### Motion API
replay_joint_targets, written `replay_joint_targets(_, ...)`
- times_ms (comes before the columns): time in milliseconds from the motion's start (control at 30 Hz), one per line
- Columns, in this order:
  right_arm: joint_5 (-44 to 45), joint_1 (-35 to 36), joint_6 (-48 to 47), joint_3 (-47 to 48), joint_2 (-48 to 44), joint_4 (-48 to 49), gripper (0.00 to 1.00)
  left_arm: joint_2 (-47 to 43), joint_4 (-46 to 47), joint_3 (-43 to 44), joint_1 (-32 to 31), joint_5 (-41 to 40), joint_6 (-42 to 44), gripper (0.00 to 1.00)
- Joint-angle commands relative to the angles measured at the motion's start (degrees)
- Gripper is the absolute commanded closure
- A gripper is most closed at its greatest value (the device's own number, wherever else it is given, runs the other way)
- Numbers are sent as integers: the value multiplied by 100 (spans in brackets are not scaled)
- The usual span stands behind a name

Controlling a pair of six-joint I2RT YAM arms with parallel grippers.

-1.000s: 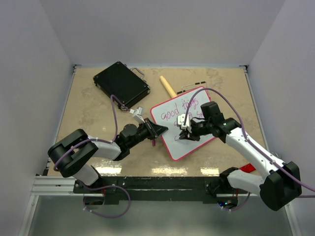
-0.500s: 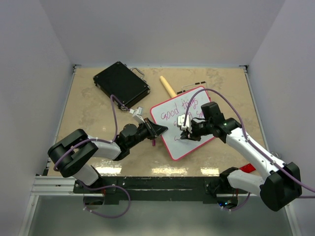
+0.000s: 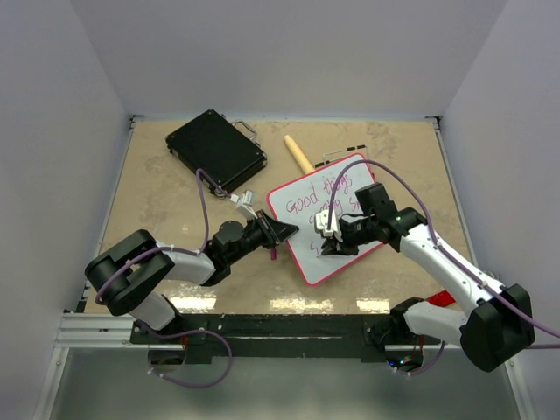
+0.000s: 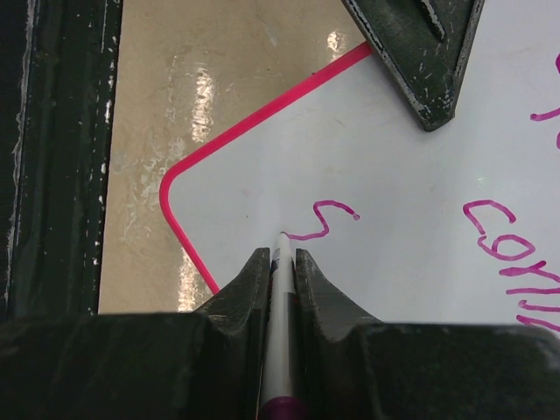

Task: Write a sentence on the whiteboard
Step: Write on the whiteboard with the whiteboard marker without the cap.

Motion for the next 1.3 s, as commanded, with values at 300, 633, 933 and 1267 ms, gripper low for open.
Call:
replay_joint_targets(300,-683,-109,19,679,-12,44,100,-99,723,-73,-2,-209,212,100)
replay_joint_targets(633,-192,-514,669,292,-259,685,100,-38,819,-55,-2,-191,212,100)
replay_joint_targets(933,-139,-479,625,257,-48,642,100,-135,767,-64,-2,-209,221,100)
replay_joint_targets(1267,-130,-382,502,283,128,536,100,-99,811,-55,-1,-173,221,100)
